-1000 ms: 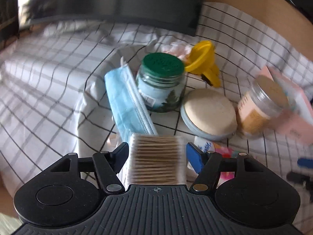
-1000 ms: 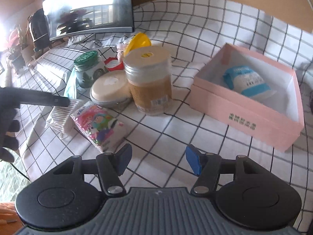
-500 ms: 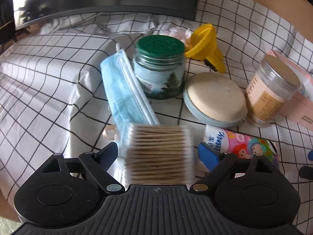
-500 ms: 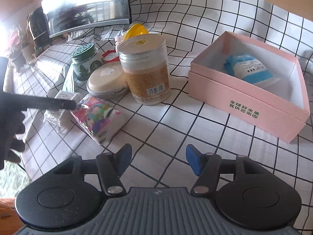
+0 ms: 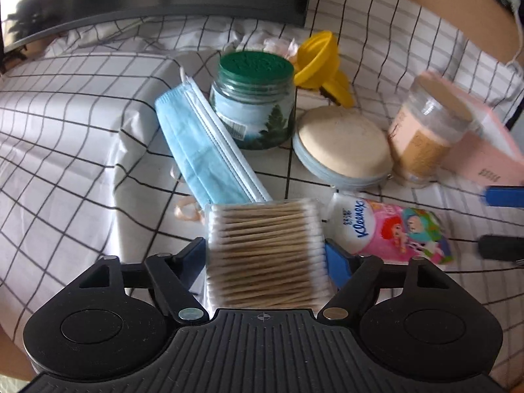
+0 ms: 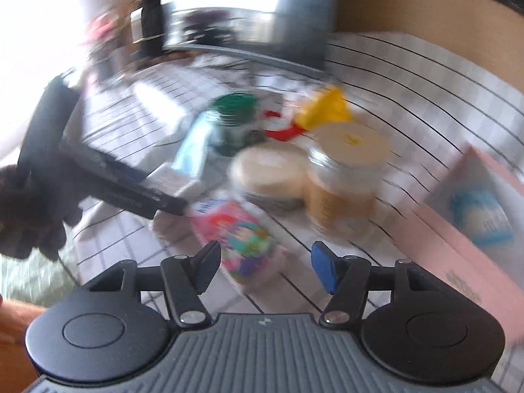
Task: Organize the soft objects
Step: 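Grasp the pink Kleenex tissue pack with the right gripper while the left gripper holds the swabs, then carry the swabs and tissue pack into the pink box and open both grippers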
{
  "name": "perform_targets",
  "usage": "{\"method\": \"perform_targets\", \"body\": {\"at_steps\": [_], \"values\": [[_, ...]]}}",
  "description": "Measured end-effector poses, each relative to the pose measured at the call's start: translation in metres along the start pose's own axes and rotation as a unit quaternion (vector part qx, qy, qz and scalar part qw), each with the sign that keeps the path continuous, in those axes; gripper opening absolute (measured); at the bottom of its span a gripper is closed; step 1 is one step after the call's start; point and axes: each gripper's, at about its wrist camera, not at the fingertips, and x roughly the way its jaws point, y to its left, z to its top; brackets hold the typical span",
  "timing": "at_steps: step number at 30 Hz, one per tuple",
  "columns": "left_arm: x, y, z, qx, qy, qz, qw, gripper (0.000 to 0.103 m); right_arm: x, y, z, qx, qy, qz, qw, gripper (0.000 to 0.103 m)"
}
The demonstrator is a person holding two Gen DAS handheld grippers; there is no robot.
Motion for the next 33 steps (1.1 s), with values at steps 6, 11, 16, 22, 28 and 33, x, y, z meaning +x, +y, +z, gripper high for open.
{"method": "perform_targets", "body": {"at_steps": [6,11,16,22,28,33], "values": [[-0.031,0.026,-0.011,-0.041,-0.006,-0.016,0.999,0.08,0.046,0.028,0.018,-0.11,0.035,0.016,0.993,0.062],[-0.051,0.046,-0.026,-0.069,-0.01,-0.018,0.9974,0.08,0.081,0.027,0.024,-0.123,0.078,0.02,0.989,0.062],[-0.061,0.057,-0.033,-0.078,-0.002,-0.02,0.9968,0.08,0.091,0.03,0.029,-0.095,0.109,0.033,0.989,0.059],[-0.074,0.064,-0.02,-0.075,-0.01,-0.032,0.9966,0.08,0.07,0.035,0.047,-0.059,0.109,0.045,0.991,0.043],[-0.09,0.063,0.018,-0.055,-0.048,-0.05,0.9961,0.08,0.018,0.033,0.089,-0.026,0.058,0.044,0.997,0.042],[-0.103,0.046,0.067,-0.017,-0.094,-0.062,0.9935,0.08,-0.027,0.027,0.125,-0.029,-0.01,0.001,1.0,0.042]]}}
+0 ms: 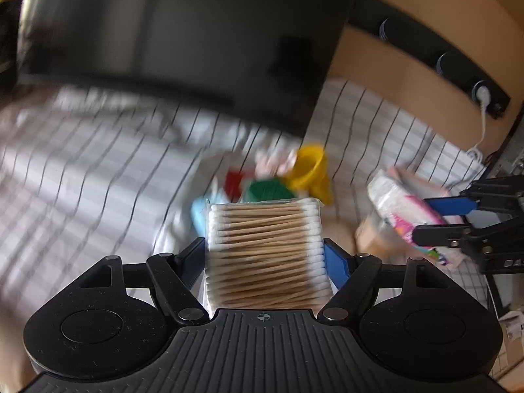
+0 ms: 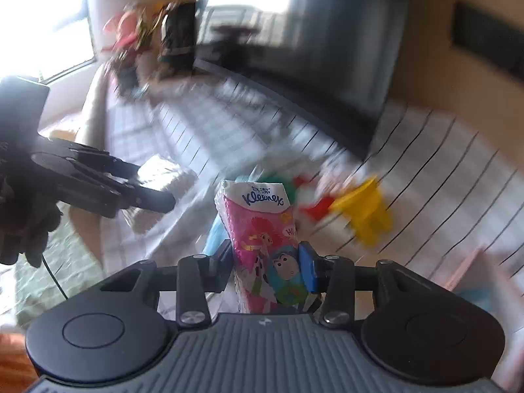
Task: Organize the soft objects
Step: 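Carry the swabs and tissue pack into the pink box and open both grippers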
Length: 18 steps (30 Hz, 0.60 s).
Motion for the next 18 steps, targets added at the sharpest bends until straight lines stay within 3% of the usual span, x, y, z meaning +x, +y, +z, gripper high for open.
{"method": "perform_targets", "body": {"at_steps": [10,18], "values": [[0.027,-0.061,0.086,0.063,-0.051,-0.032,0.9962,0.08,-0.067,-0.059,0.031,0.051,-0.086,-0.101,0.99,0.042],[0.073,-0.121,0.11,0.083,-0.027,-0.083,0.9928,0.08,-0.113,-0.121,0.004,0.112,-0.12,-0.189,0.968,0.042]]}}
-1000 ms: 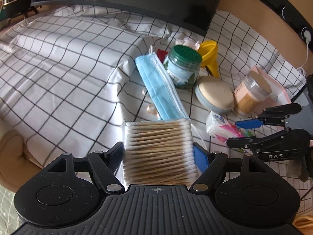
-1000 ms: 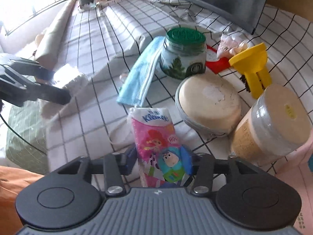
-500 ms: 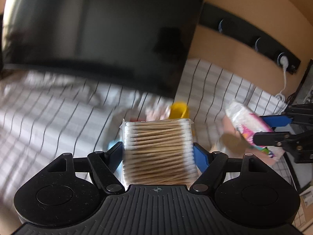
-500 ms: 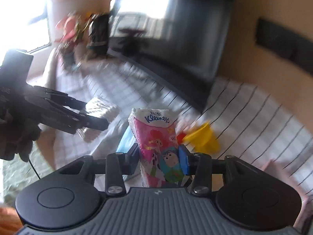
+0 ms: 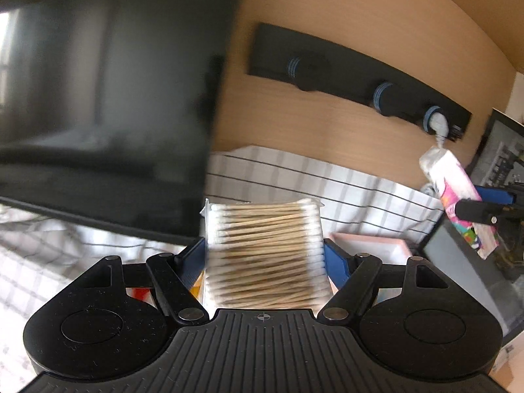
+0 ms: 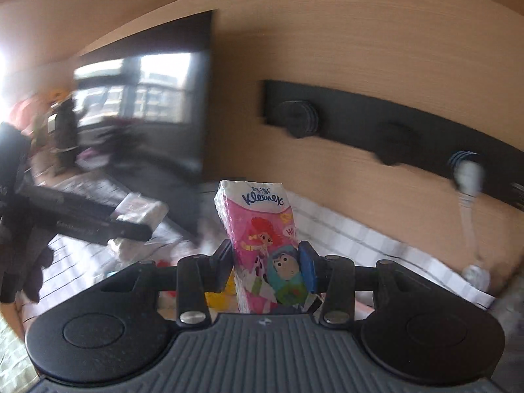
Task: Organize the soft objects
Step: 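Carry the swabs and tissue pack into the pink box and open both grippers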
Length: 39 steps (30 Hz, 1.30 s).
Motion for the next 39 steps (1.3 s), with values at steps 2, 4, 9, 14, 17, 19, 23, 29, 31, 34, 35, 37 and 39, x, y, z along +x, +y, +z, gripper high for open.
{"method": "perform_targets", "body": {"at_steps": [2,4,9,14,17,19,23,29,31,34,35,37,39], "values": [[0.017,-0.016,0.001,0.005,0.012,-0.016,0.9998,0.08,-0.004,-0.017,-0.006,0.015,-0.004,-0.033,0.999,0.042],[0.034,-0.034,0.001,0.012,0.026,-0.034,0.999,0.08,-0.007,-0.038,-0.015,0.033,-0.004,-0.062,0.998,0.042],[0.087,-0.084,-0.008,0.03,0.082,-0.082,0.9928,0.08,-0.011,-0.081,-0.039,0.095,-0.002,-0.092,0.991,0.042],[0.14,-0.125,-0.039,0.032,0.142,-0.117,0.9825,0.08,-0.008,-0.113,-0.072,0.147,0.002,-0.127,0.981,0.042],[0.172,-0.143,-0.059,0.019,0.163,-0.137,0.9767,0.08,0.0,-0.129,-0.096,0.165,0.02,-0.124,0.978,0.042],[0.194,-0.151,-0.07,-0.008,0.17,-0.171,0.9704,0.08,0.008,-0.138,-0.109,0.177,0.03,-0.115,0.977,0.042],[0.227,-0.167,-0.094,-0.016,0.199,-0.163,0.9662,0.08,0.022,-0.138,-0.124,0.182,0.039,-0.117,0.975,0.042],[0.244,-0.204,-0.124,0.153,0.215,-0.072,0.9618,0.081,0.046,-0.144,-0.14,0.211,0.037,-0.088,0.973,0.042],[0.249,-0.205,-0.128,0.171,0.228,-0.04,0.9578,0.083,0.055,-0.146,-0.142,0.213,0.037,-0.086,0.972,0.042],[0.246,-0.196,-0.129,0.16,0.227,-0.028,0.9602,0.081,0.067,-0.147,-0.145,0.215,0.04,-0.088,0.972,0.042],[0.245,-0.194,-0.127,0.144,0.226,-0.039,0.9625,0.082,0.07,-0.148,-0.146,0.216,0.041,-0.087,0.972,0.042],[0.237,-0.191,-0.123,0.118,0.217,-0.067,0.9667,0.081,0.077,-0.149,-0.148,0.221,0.043,-0.085,0.971,0.042],[0.231,-0.19,-0.121,0.099,0.208,-0.102,0.9677,0.08,0.083,-0.149,-0.15,0.222,0.048,-0.087,0.97,0.045]]}}
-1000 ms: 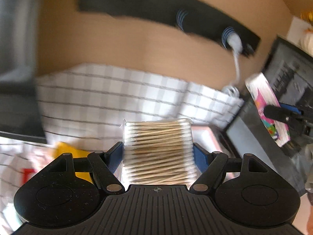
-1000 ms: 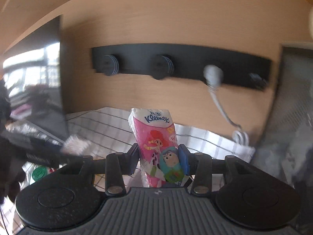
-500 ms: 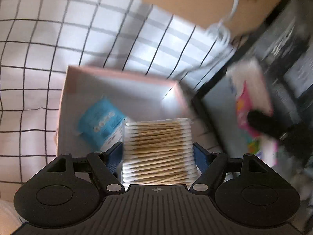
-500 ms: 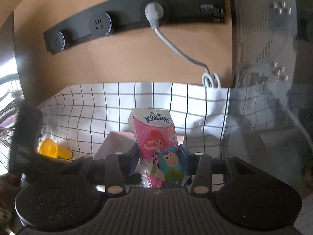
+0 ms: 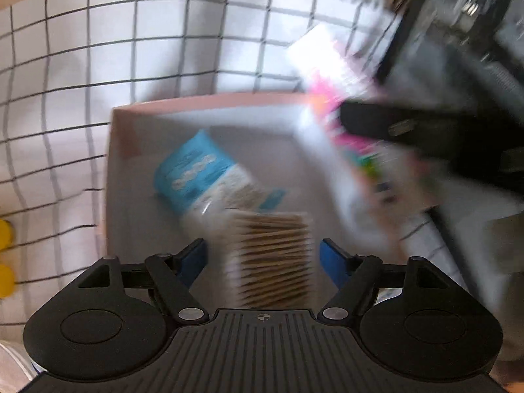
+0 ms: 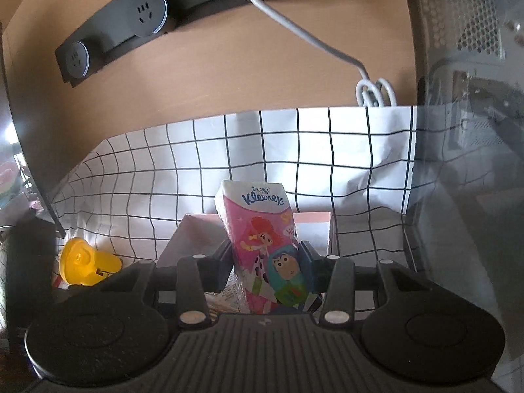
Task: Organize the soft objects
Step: 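Carry the swabs and tissue pack into the pink box and open both grippers, then move the left gripper back toward the blue face mask on the table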
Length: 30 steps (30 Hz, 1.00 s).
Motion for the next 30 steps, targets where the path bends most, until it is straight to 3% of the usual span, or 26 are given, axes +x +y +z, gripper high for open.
{"method": "perform_targets", "body": {"at_steps": [3,5,7,11,15,19,25,30], "values": [[0.0,-0.007,0.0,0.021,0.008,-0.005,0.9997,0.08,0.01,0.005,-0.003,-0.01,0.013,-0.002,1.0,0.05],[0.003,-0.013,0.001,0.027,0.015,-0.004,0.9995,0.08,0.01,0.004,-0.004,0.002,0.01,0.022,1.0,0.059],[0.002,-0.013,0.0,0.02,0.015,-0.001,0.9997,0.08,0.007,0.004,-0.003,0.005,0.003,0.033,0.999,0.06],[-0.012,-0.008,0.002,0.007,-0.007,0.034,0.9994,0.079,-0.001,0.002,-0.003,0.006,-0.009,0.006,1.0,0.061],[-0.034,-0.005,0.01,-0.002,-0.034,0.019,0.9993,0.078,-0.008,-0.003,-0.006,0.015,-0.007,-0.022,1.0,0.061],[-0.051,-0.013,0.007,0.04,-0.031,0.021,0.9985,0.078,-0.024,-0.001,-0.011,0.02,-0.018,-0.032,0.999,0.061],[-0.099,-0.006,-0.01,0.045,-0.094,0.015,0.9944,0.078,-0.051,0.013,-0.017,0.036,-0.038,-0.034,0.998,0.061],[-0.149,0.02,-0.025,-0.002,-0.146,0.023,0.989,0.078,-0.067,0.039,-0.018,0.031,-0.054,-0.028,0.998,0.061]]}}
